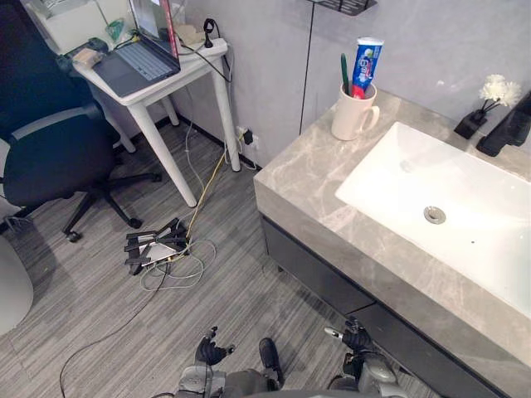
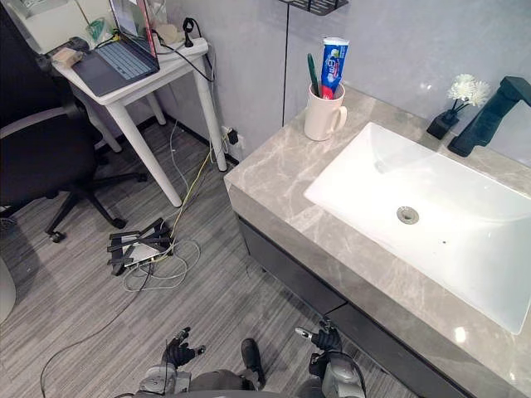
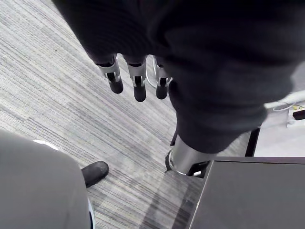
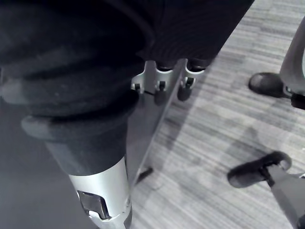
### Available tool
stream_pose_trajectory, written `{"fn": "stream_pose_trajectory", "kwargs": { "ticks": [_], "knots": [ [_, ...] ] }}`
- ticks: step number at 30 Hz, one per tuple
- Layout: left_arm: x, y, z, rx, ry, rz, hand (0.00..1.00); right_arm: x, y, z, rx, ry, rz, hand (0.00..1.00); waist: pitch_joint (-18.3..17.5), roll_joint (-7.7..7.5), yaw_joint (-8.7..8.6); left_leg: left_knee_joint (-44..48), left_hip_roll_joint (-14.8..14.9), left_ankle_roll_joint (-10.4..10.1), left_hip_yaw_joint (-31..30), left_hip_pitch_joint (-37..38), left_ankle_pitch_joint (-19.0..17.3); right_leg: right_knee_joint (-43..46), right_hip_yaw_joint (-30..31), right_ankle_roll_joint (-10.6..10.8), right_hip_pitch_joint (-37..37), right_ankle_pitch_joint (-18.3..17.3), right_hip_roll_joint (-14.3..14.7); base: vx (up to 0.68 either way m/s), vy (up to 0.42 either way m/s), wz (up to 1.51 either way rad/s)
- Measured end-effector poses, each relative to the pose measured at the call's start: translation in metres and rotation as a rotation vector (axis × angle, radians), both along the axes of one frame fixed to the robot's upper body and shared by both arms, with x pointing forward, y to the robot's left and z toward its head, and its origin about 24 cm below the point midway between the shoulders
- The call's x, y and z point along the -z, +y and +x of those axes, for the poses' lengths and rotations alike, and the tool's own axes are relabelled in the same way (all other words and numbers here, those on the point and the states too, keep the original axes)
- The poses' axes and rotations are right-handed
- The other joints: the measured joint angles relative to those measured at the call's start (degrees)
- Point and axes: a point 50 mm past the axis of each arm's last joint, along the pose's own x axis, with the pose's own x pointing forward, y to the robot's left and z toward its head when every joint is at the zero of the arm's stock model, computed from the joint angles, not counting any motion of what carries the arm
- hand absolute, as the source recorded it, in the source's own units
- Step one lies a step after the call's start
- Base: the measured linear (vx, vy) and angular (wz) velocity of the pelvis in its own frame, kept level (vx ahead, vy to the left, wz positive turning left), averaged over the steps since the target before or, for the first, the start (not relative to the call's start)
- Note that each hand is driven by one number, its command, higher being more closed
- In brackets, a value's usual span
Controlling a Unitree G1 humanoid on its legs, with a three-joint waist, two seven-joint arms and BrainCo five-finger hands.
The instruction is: Organize washtable
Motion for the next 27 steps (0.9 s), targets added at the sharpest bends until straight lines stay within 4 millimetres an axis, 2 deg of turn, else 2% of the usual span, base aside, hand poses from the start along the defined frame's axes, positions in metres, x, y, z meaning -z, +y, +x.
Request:
{"fn": "stream_pose_trajectory", "kwargs": {
  "ticks": [1,2,4,5,9,11,14,15,16,17,18,20,21,22,23,24,25,27],
  "knots": [
    [0.000,0.001,0.000,0.001,-0.001,0.002,0.00,0.000,-0.002,-0.001,-0.001,0.001,-0.003,0.00,0.2,-0.08,-0.21,0.0,-0.5,0.3,-1.3,-0.1,-0.2,2.4,4.2,-0.8,-1.2,-3.2,0.6,0.00,-0.047,0.41],
    [0.000,0.002,0.001,0.003,-0.002,0.005,0.00,0.000,-0.003,-0.002,-0.001,0.004,-0.006,0.00,0.5,-0.24,-0.44,0.0,-1.0,0.4,-3.7,-0.2,-0.3,3.6,10.7,-2.8,-3.0,-5.6,2.7,0.02,-0.062,0.58],
    [-0.001,0.004,0.003,-0.003,-0.007,0.008,0.00,0.000,-0.004,-0.001,0.000,-0.001,-0.007,0.00,1.1,-0.80,-0.88,0.0,-1.8,0.5,-6.5,-0.2,-0.3,4.4,17.0,-4.7,-3.7,-6.9,4.8,0.06,-0.051,0.67],
    [-0.001,0.003,0.004,-0.012,-0.009,0.004,0.00,0.000,-0.006,-0.002,0.000,0.001,-0.011,0.00,1.5,-1.01,-1.36,0.0,-2.1,1.3,-9.0,0.0,-0.2,6.5,19.8,-6.4,-4.4,-7.9,5.8,0.11,-0.050,0.70],
    [0.001,0.001,0.004,-0.036,0.005,-0.007,0.00,-0.003,-0.004,0.004,-0.023,-0.019,-0.011,0.00,2.0,-0.33,-1.41,0.4,-0.5,1.4,-15.1,0.8,-0.2,15.0,28.4,-5.8,-11.8,-8.4,11.0,0.13,-0.039,0.61],
    [0.001,0.003,0.003,-0.063,0.006,-0.012,0.00,-0.003,-0.004,0.003,-0.017,-0.024,-0.004,0.00,2.1,-0.37,-1.43,0.3,-0.2,-0.1,-17.6,2.1,-1.0,17.2,32.3,-5.4,-14.1,-8.2,12.1,0.16,-0.072,0.94],
    [0.001,0.007,0.002,-0.116,0.001,-0.018,0.00,-0.001,-0.003,-0.004,-0.015,-0.012,0.007,0.00,1.2,-1.74,-0.94,1.2,-0.8,-1.4,-20.0,2.7,-1.9,15.8,30.4,-5.2,-14.4,-8.0,9.8,0.21,-0.147,1.09],
    [0.000,0.010,0.004,-0.137,-0.009,-0.019,0.00,0.001,0.002,-0.007,-0.022,-0.003,0.024,0.00,0.3,-3.17,-0.42,3.6,-1.4,-2.2,-21.4,1.2,-3.0,11.7,29.7,-5.7,-13.6,-6.5,8.8,0.19,-0.179,0.98],
    [-0.001,0.004,0.008,-0.144,-0.018,-0.035,0.00,0.000,0.007,-0.005,-0.051,-0.011,0.044,0.00,0.2,-2.31,0.12,7.3,-1.0,-3.3,-22.5,-1.4,-5.0,10.4,27.1,-6.2,-12.6,-4.4,8.5,0.18,-0.171,0.98],
    [-0.001,-0.001,0.010,-0.146,-0.025,-0.049,0.00,-0.001,0.008,-0.003,-0.055,-0.018,0.046,0.00,0.1,-1.51,0.15,9.3,-0.1,-3.4,-21.8,-2.9,-6.1,9.5,25.3,-6.5,-11.9,-4.2,8.7,0.15,-0.168,1.02],
    [-0.002,-0.005,0.011,-0.152,-0.033,-0.063,0.00,-0.002,0.011,0.000,-0.051,-0.028,0.054,0.00,0.1,-0.80,0.13,12.6,2.2,-3.0,-18.4,-4.4,-7.0,8.7,22.4,-6.5,-10.9,-4.0,9.2,0.14,-0.142,0.81],
    [-0.003,-0.012,0.014,-0.146,-0.044,-0.077,0.00,-0.003,0.020,0.001,-0.038,-0.033,0.081,0.00,-0.1,0.14,0.02,15.1,3.4,-3.2,-15.5,-4.4,-6.7,11.2,20.4,-6.5,-9.7,-4.0,9.6,0.19,-0.184,0.71],
    [-0.004,-0.017,0.017,-0.129,-0.051,-0.086,0.00,-0.004,0.026,0.003,-0.043,-0.043,0.098,0.00,0.4,0.77,0.33,16.6,4.9,-3.2,-14.7,-4.1,-6.7,16.4,20.5,-7.1,-12.3,-4.8,10.0,0.14,-0.156,0.52],
    [-0.005,-0.020,0.019,-0.120,-0.054,-0.091,0.00,-0.004,0.029,0.004,-0.056,-0.045,0.102,0.00,0.3,1.12,0.30,16.7,5.3,-3.3,-14.3,-4.1,-6.6,12.3,21.3,-7.0,-11.7,-5.7,11.0,0.11,-0.130,0.46],
    [-0.006,-0.023,0.023,-0.090,-0.060,-0.090,0.00,-0.004,0.034,0.002,-0.088,-0.041,0.100,0.00,0.5,0.60,0.54,16.4,5.5,-4.4,-12.3,-3.8,-6.9,2.0,22.0,-7.8,-9.6,1.3,11.2,0.13,-0.126,0.38],
    [-0.005,-0.036,0.022,-0.055,-0.052,-0.111,0.00,-0.004,0.035,0.004,-0.084,-0.043,0.101,0.00,0.5,2.37,0.70,15.7,7.4,-5.3,-9.4,-3.6,-7.8,0.8,20.9,-7.8,-8.8,2.7,12.3,0.12,-0.095,0.29],
    [-0.004,-0.042,0.022,-0.036,-0.047,-0.117,0.00,-0.004,0.035,0.004,-0.082,-0.043,0.100,0.00,0.6,2.46,0.70,15.6,7.5,-5.4,-7.2,-3.6,-7.8,0.3,20.9,-7.8,-8.7,2.7,12.3,0.07,-0.036,0.11],
    [-0.002,-0.049,0.019,0.002,-0.024,-0.130,0.00,-0.005,0.033,0.007,-0.075,-0.051,0.098,0.00,0.7,3.13,-0.48,13.4,7.8,-5.7,-2.8,-2.4,-7.4,-0.2,20.0,-7.6,-7.4,2.7,12.4,0.03,0.013,0.13]
  ]
}}
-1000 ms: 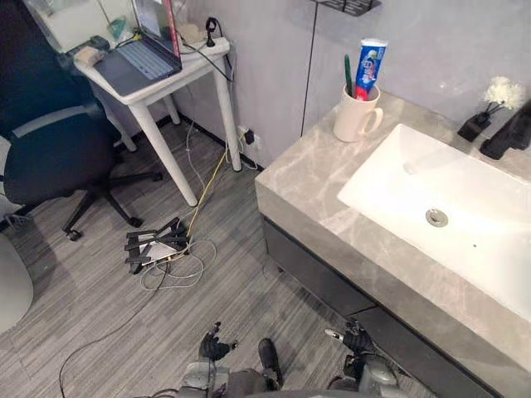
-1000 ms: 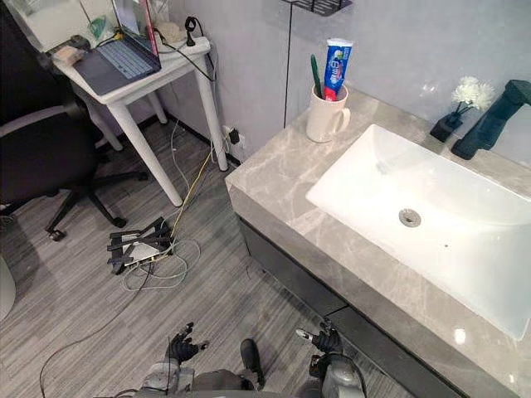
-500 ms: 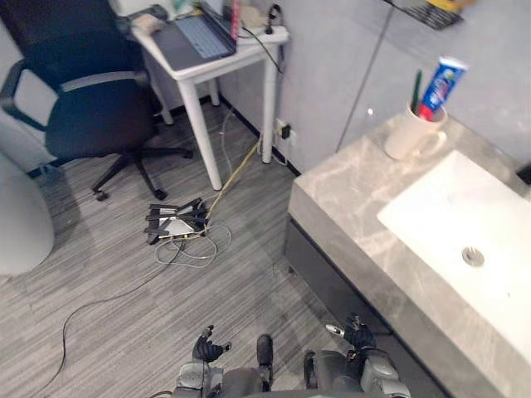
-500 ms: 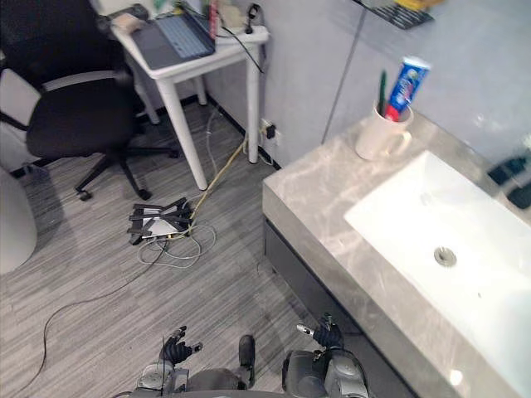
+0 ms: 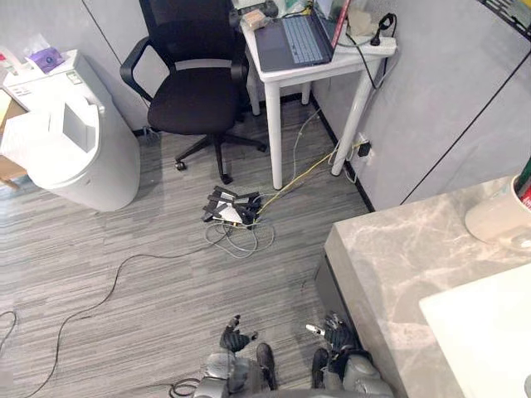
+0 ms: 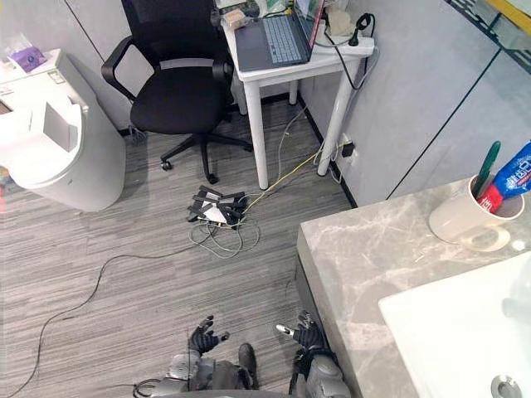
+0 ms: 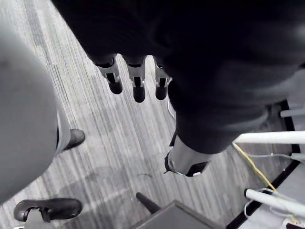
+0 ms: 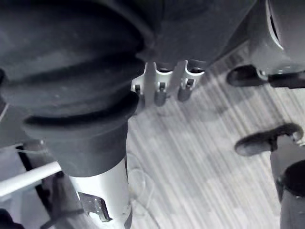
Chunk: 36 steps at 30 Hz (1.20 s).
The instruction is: Organize washtable
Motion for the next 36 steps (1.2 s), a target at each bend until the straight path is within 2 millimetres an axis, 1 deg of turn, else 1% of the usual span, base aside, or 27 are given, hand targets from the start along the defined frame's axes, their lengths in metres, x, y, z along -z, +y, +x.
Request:
{"fn": "stream_pose_trajectory", "kwargs": {
  "ticks": [1,2,4,7,10,11,14,15,17,18,19,20,21,22,23,24,25,26,27,28,29,30,31,33,34,35,36],
  "knots": [
    [0.000,0.001,0.000,0.006,0.000,0.002,0.00,0.000,-0.001,0.000,0.006,0.002,0.000,0.00,-0.1,0.13,-0.10,-0.7,-0.1,-0.2,0.0,0.5,0.2,-0.2,-0.2,0.1,0.5,0.0,0.0,-0.01,0.039,0.20],
    [0.000,0.004,-0.001,0.020,0.001,0.014,0.00,0.002,-0.003,-0.002,0.021,0.011,-0.001,0.00,-0.2,-0.36,-0.06,-2.3,-0.5,-0.4,-0.1,1.3,0.4,-1.1,-0.3,0.2,1.2,0.0,0.0,-0.02,0.043,0.18],
    [0.000,0.010,0.000,0.030,-0.001,0.034,0.00,0.003,-0.006,-0.003,0.039,0.023,0.001,0.00,-0.2,-1.18,0.35,-5.0,-1.2,-0.7,-0.5,2.2,2.2,-2.8,-0.6,0.7,1.4,0.8,-0.1,0.00,0.044,0.18],
    [0.001,0.020,-0.002,0.037,0.004,0.066,0.00,0.005,-0.009,-0.004,0.059,0.037,0.002,0.00,-0.2,-1.90,0.46,-9.1,-2.1,0.3,-1.3,3.7,4.6,-4.0,-1.4,1.0,2.0,1.6,-0.2,-0.03,0.037,0.16],
    [0.003,0.027,-0.006,0.026,0.022,0.080,0.00,0.005,-0.009,-0.005,0.059,0.038,0.001,0.00,-0.3,-2.23,0.33,-12.8,-2.7,0.6,-2.2,6.2,6.7,-4.5,-2.2,1.1,3.4,1.7,-0.2,-0.04,0.019,0.14],
    [0.003,0.027,-0.006,0.025,0.024,0.080,0.00,0.005,-0.010,-0.005,0.059,0.039,0.000,0.00,-0.3,-2.32,0.35,-13.0,-2.8,0.7,-2.4,6.2,6.8,-4.7,-2.4,1.2,3.6,1.7,-0.2,-0.06,0.006,0.21],
    [0.003,0.029,-0.006,0.020,0.023,0.083,0.00,0.004,-0.010,-0.003,0.059,0.032,-0.003,0.00,-0.5,-2.69,0.47,-13.0,-3.0,1.5,-4.0,5.1,7.4,-4.6,-3.9,1.2,3.5,1.8,-0.4,-0.06,-0.001,0.30],
    [0.002,0.028,-0.005,0.020,0.020,0.081,0.00,0.004,-0.011,-0.002,0.060,0.030,-0.008,0.00,-0.5,-2.72,0.42,-12.9,-3.2,1.6,-5.3,4.1,7.9,-4.4,-5.3,1.2,3.1,1.7,-0.6,-0.07,-0.002,0.51],
    [-0.001,0.027,-0.001,0.017,-0.004,0.077,0.00,0.001,-0.016,0.003,0.068,0.015,-0.031,0.00,-0.6,-2.96,0.72,-9.8,-3.6,1.4,-7.4,-0.5,8.1,-2.1,-7.8,0.9,-0.3,1.2,-1.6,-0.03,0.002,0.65],
    [-0.002,0.025,0.001,0.017,-0.011,0.073,0.00,0.000,-0.017,0.006,0.067,0.008,-0.035,0.00,-0.6,-3.05,0.73,-8.7,-3.7,1.0,-8.1,-2.1,8.5,-1.2,-8.5,0.7,-1.5,1.1,-2.0,-0.02,-0.009,0.74],
    [-0.003,0.025,0.003,0.020,-0.024,0.072,0.00,-0.003,-0.019,0.012,0.067,-0.013,-0.045,0.00,-0.7,-3.28,0.53,-8.0,-4.5,-1.3,-9.7,-4.8,10.9,-0.5,-9.8,0.3,-3.2,1.1,-2.6,-0.07,-0.007,0.82],
    [-0.005,0.025,0.006,0.024,-0.033,0.074,0.00,-0.006,-0.021,0.014,0.074,-0.032,-0.053,0.00,-0.8,-3.68,0.52,-10.1,-5.3,-3.3,-10.3,-5.1,13.5,-1.9,-11.0,-0.9,-3.9,2.1,-4.4,-0.07,-0.010,0.80],
    [-0.007,0.024,0.009,0.018,-0.044,0.069,0.00,-0.009,-0.022,0.019,0.077,-0.049,-0.056,0.00,-0.6,-3.84,0.50,-3.1,-4.3,0.0,-6.4,-6.0,7.5,-2.0,-12.1,-1.0,-4.3,2.4,-5.3,-0.04,0.002,0.57],
    [-0.007,0.023,0.009,0.019,-0.042,0.067,0.00,-0.010,-0.023,0.020,0.080,-0.056,-0.060,0.00,-0.7,-4.07,0.35,3.2,-3.1,2.0,-3.4,-6.1,2.9,-1.6,-12.8,-1.0,-4.2,2.4,-6.0,-0.02,-0.003,0.35],
    [-0.005,0.021,0.005,0.021,-0.026,0.063,0.00,-0.012,-0.027,0.019,0.086,-0.066,-0.070,0.00,-1.0,-4.64,0.26,12.3,0.0,1.0,-0.2,-4.3,-2.3,-0.8,-13.5,-0.9,-4.1,2.5,-6.9,0.00,0.039,0.39],
    [-0.003,0.017,0.003,0.023,-0.018,0.050,0.00,-0.012,-0.031,0.020,0.088,-0.072,-0.081,0.00,-1.8,-3.60,-0.82,15.1,3.6,-2.5,0.2,-1.6,-4.5,0.1,-14.3,-0.7,-4.4,2.7,-7.0,0.01,0.088,0.44],
    [-0.003,0.015,0.002,0.026,-0.015,0.046,0.00,-0.012,-0.034,0.020,0.092,-0.072,-0.087,0.00,-2.2,-2.75,-1.46,14.4,5.1,-3.2,-0.3,-0.5,-4.6,0.7,-15.0,-0.6,-5.0,2.7,-7.0,-0.02,0.208,0.46],
    [-0.004,0.011,0.007,0.041,-0.024,0.040,0.00,-0.013,-0.039,0.021,0.109,-0.071,-0.095,0.00,-2.9,-1.41,-1.49,9.4,4.9,-5.6,-3.1,0.9,-4.3,2.6,-15.3,-0.3,-7.3,2.9,-7.3,-0.08,0.239,0.44],
    [-0.005,0.008,0.011,0.060,-0.032,0.041,0.00,-0.012,-0.044,0.020,0.120,-0.061,-0.103,0.00,-3.0,-1.80,-1.68,6.8,4.0,-5.6,-2.6,1.3,-4.3,2.8,-15.4,0.2,-8.3,3.3,-7.5,-0.10,0.259,0.58],
    [-0.005,0.010,0.011,0.089,-0.031,0.056,0.00,-0.007,-0.045,0.014,0.118,-0.030,-0.104,0.00,-3.0,-2.01,-1.79,2.3,3.3,-5.6,-2.5,2.1,-4.3,1.9,-15.9,0.8,-8.6,4.4,-7.9,-0.06,0.174,0.47],
    [-0.005,0.011,0.010,0.090,-0.029,0.058,0.00,-0.006,-0.045,0.013,0.118,-0.023,-0.103,0.00,-3.0,-1.95,-1.71,1.4,3.2,-5.6,-2.6,2.4,-4.3,1.6,-16.2,0.9,-8.5,4.6,-7.9,-0.04,0.192,0.46],
    [-0.002,0.012,0.006,0.101,-0.010,0.065,0.00,-0.003,-0.043,0.009,0.115,0.002,-0.097,0.00,-3.0,-1.91,-1.45,-1.8,2.7,-5.5,-2.5,3.5,-4.3,1.1,-16.4,1.0,-8.4,5.5,-7.9,-0.01,0.123,0.20],
    [-0.002,0.014,0.005,0.103,-0.003,0.070,0.00,-0.001,-0.042,0.008,0.113,0.010,-0.096,0.00,-3.0,-1.93,-1.46,-2.4,2.4,-5.5,-2.5,3.7,-4.2,1.0,-16.3,1.0,-8.4,5.8,-8.1,-0.04,0.154,0.16],
    [0.002,0.018,-0.005,0.104,0.025,0.079,0.00,-0.001,-0.040,0.008,0.107,0.014,-0.094,0.00,-3.0,-1.87,-1.33,-3.1,1.8,-5.2,-2.4,4.4,-4.1,0.2,-15.9,0.8,-7.9,7.3,-8.3,-0.07,0.099,-0.05],
    [0.004,0.020,-0.011,0.108,0.040,0.080,0.00,-0.001,-0.039,0.009,0.092,0.011,-0.097,0.00,-2.9,-1.84,-1.36,-3.9,1.3,-4.7,-2.3,5.3,-3.7,0.1,-15.3,0.8,-7.7,7.9,-8.6,-0.09,0.070,-0.11],
    [0.004,0.020,-0.012,0.108,0.045,0.079,0.00,-0.001,-0.039,0.009,0.088,0.011,-0.099,0.00,-2.9,-1.83,-1.42,-4.1,1.0,-4.7,-2.3,5.6,-3.7,0.1,-15.2,0.9,-7.5,8.0,-8.9,-0.10,0.060,-0.09],
    [0.005,0.019,-0.014,0.109,0.051,0.076,0.00,-0.001,-0.039,0.008,0.082,0.012,-0.102,0.00,-2.9,-1.83,-1.40,-5.1,0.5,-4.1,-2.3,6.4,-3.3,0.2,-15.2,1.2,-7.2,8.2,-9.3,-0.09,0.045,0.00]
  ]
}}
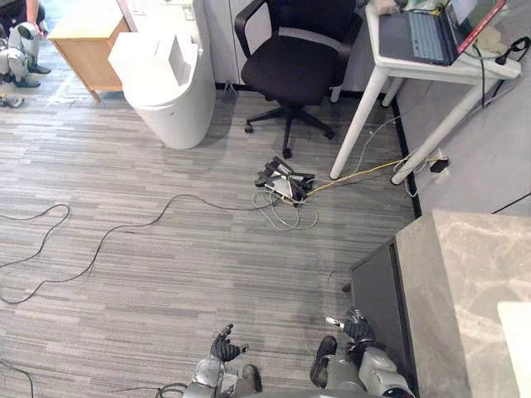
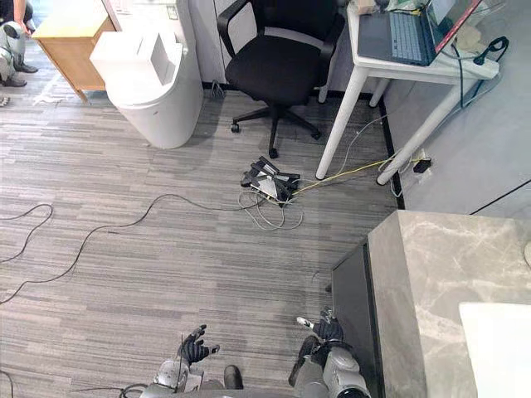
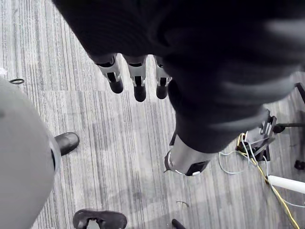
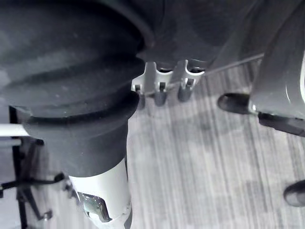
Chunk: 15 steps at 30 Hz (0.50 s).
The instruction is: Organize washtable
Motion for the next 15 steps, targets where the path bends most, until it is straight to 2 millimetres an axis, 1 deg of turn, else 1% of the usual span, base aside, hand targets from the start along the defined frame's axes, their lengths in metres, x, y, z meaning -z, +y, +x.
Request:
{"fn": "stream_pose_trajectory", "kwargs": {
  "ticks": [4,6,8,10,12,13,14,15],
  "knots": [
    [0.001,0.000,-0.002,0.000,0.008,0.000,0.00,0.001,0.001,-0.001,-0.027,0.007,-0.013,0.00,0.1,-0.13,-0.04,-1.8,-0.6,0.4,-0.1,2.1,0.7,1.6,0.0,0.1,0.5,0.0,-1.0,-0.09,0.017,0.03],
    [0.001,0.000,-0.002,0.000,0.005,0.000,0.00,0.004,0.002,-0.005,-0.036,0.031,-0.012,0.00,0.4,-0.58,-0.03,-2.7,-0.9,0.5,-0.4,3.4,1.4,2.2,0.0,0.1,1.4,0.0,-1.2,-0.09,-0.024,0.06],
    [0.000,0.000,-0.001,-0.001,-0.001,-0.001,0.00,0.005,0.004,-0.006,-0.049,0.036,-0.011,0.00,1.0,-1.05,-0.08,-2.9,-1.2,1.3,-0.9,3.7,1.9,2.3,-0.2,0.1,1.8,0.0,-1.5,-0.11,-0.023,0.11],
    [0.000,0.000,-0.001,0.000,-0.001,0.000,0.00,0.007,0.003,-0.011,-0.054,0.052,-0.012,0.00,1.2,-1.23,-0.24,-3.0,-1.6,2.1,-1.9,3.8,2.5,3.7,-0.6,0.1,1.8,0.0,-2.3,-0.15,-0.016,0.23],
    [0.000,0.001,0.000,0.003,-0.004,0.002,0.00,0.007,0.003,-0.011,-0.069,0.051,-0.020,0.00,1.8,-1.76,-0.46,-3.0,-2.3,2.9,-3.9,3.8,2.4,6.6,-0.2,0.2,1.7,-1.0,-3.7,-0.15,-0.008,0.39],
    [-0.001,0.001,0.001,0.011,-0.009,0.008,0.00,0.006,0.001,-0.009,-0.072,0.044,-0.023,0.00,2.5,-2.12,-1.07,-2.1,-2.7,4.8,-6.4,3.6,0.7,9.8,2.9,0.2,1.3,-2.0,-4.5,-0.16,-0.014,0.71],
    [-0.001,0.001,0.002,0.017,-0.011,0.012,0.00,0.005,-0.001,-0.008,-0.073,0.038,-0.026,0.00,2.9,-2.51,-1.49,-1.2,-3.1,5.5,-9.3,3.3,0.2,13.0,7.6,-0.4,0.2,-2.4,-4.6,-0.14,-0.040,1.09],
    [-0.001,0.003,0.002,0.021,-0.013,0.018,0.00,0.005,-0.002,-0.009,-0.074,0.037,-0.028,0.00,3.4,-2.24,-1.88,0.6,-3.0,6.0,-12.6,2.1,-0.1,15.7,15.5,-0.7,-1.6,-4.0,-3.0,-0.10,-0.064,1.05]
  ]
}}
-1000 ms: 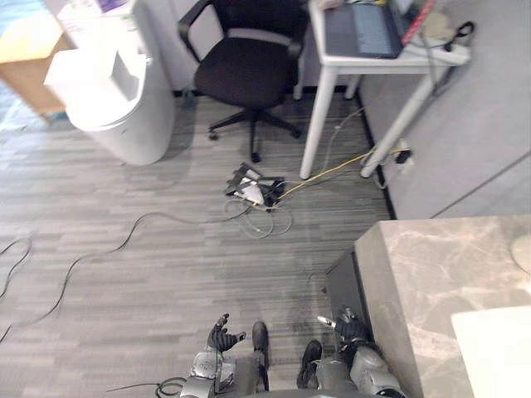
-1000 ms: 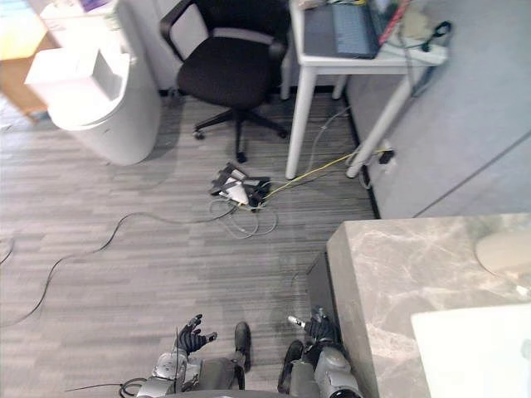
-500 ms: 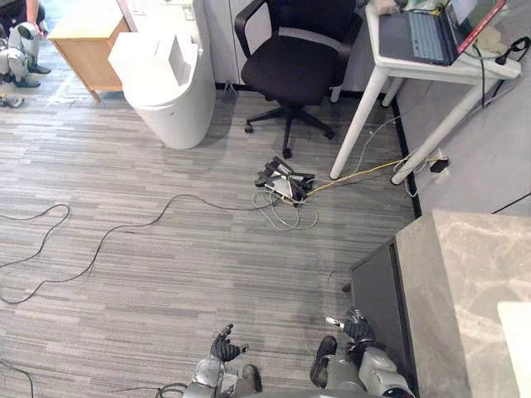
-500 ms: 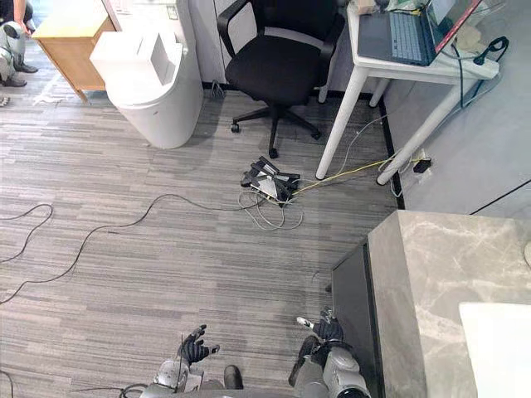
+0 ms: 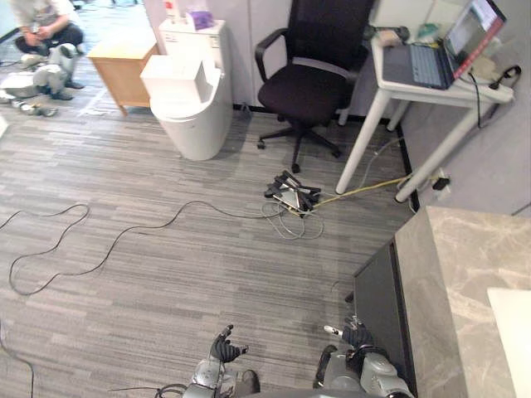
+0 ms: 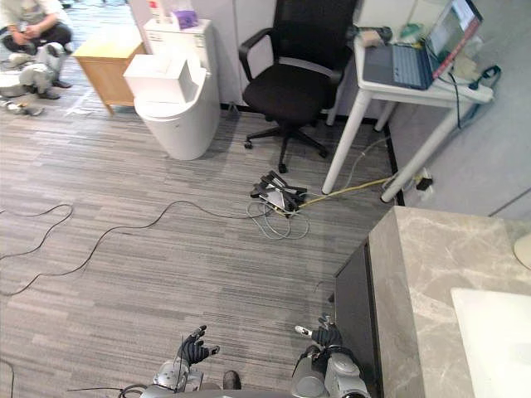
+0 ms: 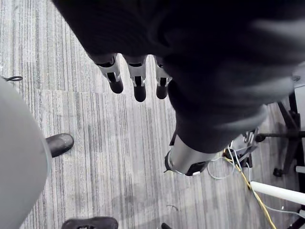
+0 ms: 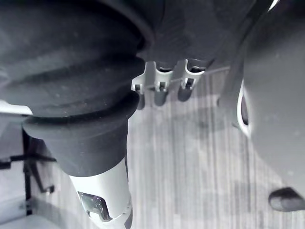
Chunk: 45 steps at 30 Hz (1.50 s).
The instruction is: Organize washtable
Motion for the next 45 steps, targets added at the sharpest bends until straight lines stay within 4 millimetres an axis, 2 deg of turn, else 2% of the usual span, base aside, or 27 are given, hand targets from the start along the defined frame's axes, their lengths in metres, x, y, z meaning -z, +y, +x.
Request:
{"fn": "stream_pose_trajectory", "kwargs": {
  "ticks": [2,3,4,5,6,7,8,9,10,11,14,15,17,18,19,20,21,23,24,26,28,31,35,40,43,44,45],
  "knots": [
    [-0.002,0.002,0.004,0.001,-0.015,0.007,0.00,0.001,-0.001,-0.002,-0.004,0.007,-0.001,0.00,0.1,-0.82,-0.05,3.0,0.6,-0.4,-4.4,-3.3,-0.5,-1.0,7.8,1.3,-1.0,-4.6,3.1,-0.02,-0.147,1.21],
    [-0.003,0.003,0.006,0.002,-0.026,0.010,0.00,0.001,0.000,-0.002,-0.005,0.012,0.001,0.00,0.3,-1.32,0.07,3.8,0.7,-0.7,-5.5,-4.5,-0.7,-2.4,8.8,1.8,-1.5,-5.7,3.7,-0.01,-0.304,1.32],
    [-0.008,0.005,0.016,0.004,-0.057,0.016,0.00,0.002,0.002,-0.001,-0.010,0.014,0.011,0.00,1.3,-2.68,0.54,5.0,0.7,-1.2,-8.4,-7.0,-1.0,-6.2,10.0,2.8,-2.6,-6.6,4.4,-0.02,-0.303,0.93],
    [-0.008,0.006,0.018,0.002,-0.060,0.016,0.00,0.001,0.003,0.000,-0.011,0.010,0.014,0.00,1.9,-2.96,0.59,5.1,0.8,-1.3,-9.6,-7.5,-1.1,-6.4,10.5,3.9,-3.0,-5.8,4.6,0.00,-0.419,1.05],
    [-0.010,0.005,0.023,0.003,-0.070,0.013,0.00,0.000,0.003,0.002,-0.011,0.004,0.020,0.00,2.5,-3.67,0.59,3.8,1.3,-2.1,-12.4,-7.7,-1.5,-5.1,10.4,4.8,-3.3,-5.6,5.8,0.08,-0.369,0.84],
    [-0.010,0.005,0.024,0.004,-0.072,0.011,0.00,0.001,0.004,0.000,-0.007,0.006,0.026,0.00,3.0,-4.03,0.56,4.9,0.9,-4.0,-14.6,-8.1,-2.2,-3.7,9.4,4.5,-3.3,-7.2,6.2,0.13,-0.352,1.02],
    [-0.013,-0.001,0.029,0.024,-0.088,0.002,0.00,0.001,-0.001,-0.002,0.021,0.000,0.026,0.00,4.3,-3.02,0.36,14.4,-0.1,-4.7,-16.6,-9.5,-4.3,-0.6,6.2,4.9,-2.7,-9.3,5.9,0.15,-0.286,0.77],
    [-0.011,-0.007,0.026,0.029,-0.081,-0.012,0.00,0.001,-0.006,-0.005,0.049,0.004,0.025,0.00,4.3,-2.49,0.16,18.6,0.1,-4.4,-17.8,-8.8,-6.8,2.7,5.1,5.0,-2.7,-10.5,6.2,0.13,-0.187,0.61],
    [-0.011,-0.009,0.025,0.032,-0.076,-0.017,0.00,0.000,-0.007,-0.004,0.049,-0.007,0.023,0.00,4.2,-1.84,-0.01,19.9,0.9,-4.9,-17.3,-9.4,-8.1,5.6,4.8,5.5,-3.5,-11.2,6.7,0.13,-0.228,0.36],
    [-0.012,-0.011,0.026,0.030,-0.084,-0.026,0.00,-0.003,-0.012,-0.002,0.034,-0.026,0.005,0.00,3.4,0.04,0.07,20.4,3.2,-6.8,-18.2,-10.7,-10.3,10.3,5.2,5.6,-6.3,-11.5,8.6,0.09,-0.178,0.36],
    [-0.014,-0.013,0.030,-0.015,-0.100,-0.032,0.00,-0.003,-0.011,-0.001,0.030,-0.022,0.003,0.00,2.5,-0.63,0.35,16.9,4.8,-8.8,-17.4,-14.3,-8.4,8.5,4.4,1.4,-8.4,-13.9,9.7,0.14,-0.172,0.62],
    [-0.012,-0.013,0.024,-0.020,-0.088,-0.036,0.00,-0.003,-0.013,-0.003,0.036,-0.018,-0.001,0.00,2.5,-0.54,0.32,14.4,4.7,-8.8,-15.9,-14.1,-5.8,9.2,4.3,1.2,-8.5,-13.6,9.4,0.15,-0.127,0.70],
    [-0.015,-0.013,0.031,-0.029,-0.107,-0.033,0.00,-0.008,-0.015,0.002,0.036,-0.054,-0.004,0.00,2.6,0.26,0.01,12.5,5.9,-8.7,-13.2,-13.3,-2.2,17.1,6.0,-0.2,-13.8,-12.2,9.8,0.12,-0.106,0.57],
    [-0.014,-0.009,0.032,-0.046,-0.107,-0.018,0.00,-0.010,-0.016,0.005,0.008,-0.070,-0.020,0.00,2.1,1.69,0.42,10.9,8.0,-9.4,-11.6,-13.1,-1.9,2.7,7.8,-0.2,-12.6,-12.1,12.4,0.09,-0.100,0.53],
    [-0.015,-0.007,0.032,-0.044,-0.106,-0.011,0.00,-0.011,-0.014,0.007,0.002,-0.079,-0.019,0.00,2.3,1.80,0.20,9.9,7.9,-10.3,-10.2,-12.3,-1.7,-3.2,7.3,-1.7,-10.8,-4.3,12.1,0.10,-0.096,0.51],
    [-0.016,-0.012,0.035,-0.045,-0.113,-0.028,0.00,-0.011,-0.019,0.009,0.006,-0.070,-0.032,0.00,2.2,3.91,0.43,8.0,9.1,-11.4,-8.0,-12.5,-1.5,-4.7,4.8,-2.3,-9.7,-1.8,12.7,0.12,-0.034,0.64],
    [-0.017,-0.017,0.037,-0.046,-0.124,-0.043,0.00,-0.010,-0.021,0.008,0.017,-0.059,-0.034,0.00,2.0,3.95,0.31,6.1,8.7,-11.8,-4.3,-12.5,0.4,-5.3,3.5,-2.3,-9.1,-1.7,11.7,0.13,-0.011,0.61],
    [-0.018,-0.022,0.040,-0.042,-0.129,-0.058,0.00,-0.007,-0.019,0.004,0.025,-0.036,-0.037,0.00,2.0,3.90,-0.06,4.0,7.6,-11.7,-1.0,-12.6,0.6,-6.7,0.2,-2.3,-6.6,-1.7,10.3,0.11,0.016,0.92],
    [-0.018,-0.023,0.040,-0.038,-0.129,-0.060,0.00,-0.005,-0.020,0.002,0.026,-0.024,-0.041,0.00,2.1,3.84,0.00,2.9,6.9,-9.4,0.5,-12.5,2.5,-7.3,-1.5,-2.3,-5.2,-1.8,9.8,0.08,0.026,1.09],
    [-0.017,-0.019,0.038,-0.038,-0.123,-0.048,0.00,-0.002,-0.017,-0.003,0.029,-0.007,-0.034,0.00,1.9,2.88,0.34,1.9,6.5,-8.5,3.9,-12.0,6.9,-10.1,-4.7,-1.7,-1.3,-1.6,8.2,0.04,0.041,1.15],
    [-0.016,-0.009,0.035,-0.032,-0.114,-0.020,0.00,-0.003,-0.014,-0.002,0.032,-0.011,-0.028,0.00,1.4,2.23,1.03,-1.1,5.8,-5.9,9.2,-10.8,10.5,-14.1,-8.8,-0.5,3.0,-0.7,7.0,-0.01,0.102,1.13],
    [-0.009,0.012,0.017,-0.048,-0.059,0.035,0.00,-0.003,0.000,0.002,0.027,-0.025,0.010,0.00,1.0,1.98,1.95,-7.7,4.6,-4.9,9.6,-7.3,14.7,-16.5,-10.6,0.3,5.8,0.1,6.9,-0.08,0.089,0.46],
    [-0.002,0.021,0.000,-0.095,0.002,0.044,0.00,-0.002,0.002,0.000,0.026,-0.013,0.015,0.00,0.7,1.82,2.10,-9.1,3.5,-3.6,8.1,-6.5,16.1,-17.6,-11.7,1.5,7.4,0.1,6.9,-0.11,0.067,0.22],
    [0.000,0.029,-0.004,-0.124,0.023,0.045,0.00,0.000,0.008,-0.002,-0.015,-0.001,0.005,0.00,0.2,0.97,2.10,-9.1,2.9,-3.2,7.6,-6.1,15.8,-17.4,-11.6,2.7,8.5,-0.6,6.1,-0.09,0.059,0.14],
    [0.001,0.029,-0.005,-0.125,0.029,0.045,0.00,0.001,0.009,-0.005,-0.032,0.007,-0.001,0.00,-0.1,0.33,2.05,-9.1,1.7,-2.6,6.1,-5.7,15.5,-13.4,-8.3,6.4,8.4,-4.8,5.8,-0.04,0.044,0.37],
    [0.001,0.029,-0.005,-0.130,0.030,0.042,0.00,0.001,0.006,-0.007,-0.030,0.007,-0.008,0.00,-0.3,-0.11,2.01,-9.1,1.1,-1.7,4.2,-5.7,15.2,-11.2,-1.5,6.2,7.6,-7.4,7.4,0.05,-0.023,0.91],
    [0.001,0.031,-0.005,-0.150,0.029,0.042,0.00,0.002,0.005,-0.011,-0.030,0.016,-0.009,0.00,-0.7,-0.90,1.76,-9.1,-0.6,-1.4,1.8,-5.8,15.0,-9.7,5.0,4.9,7.4,-8.6,9.1,0.06,-0.035,1.08]
  ]
}}
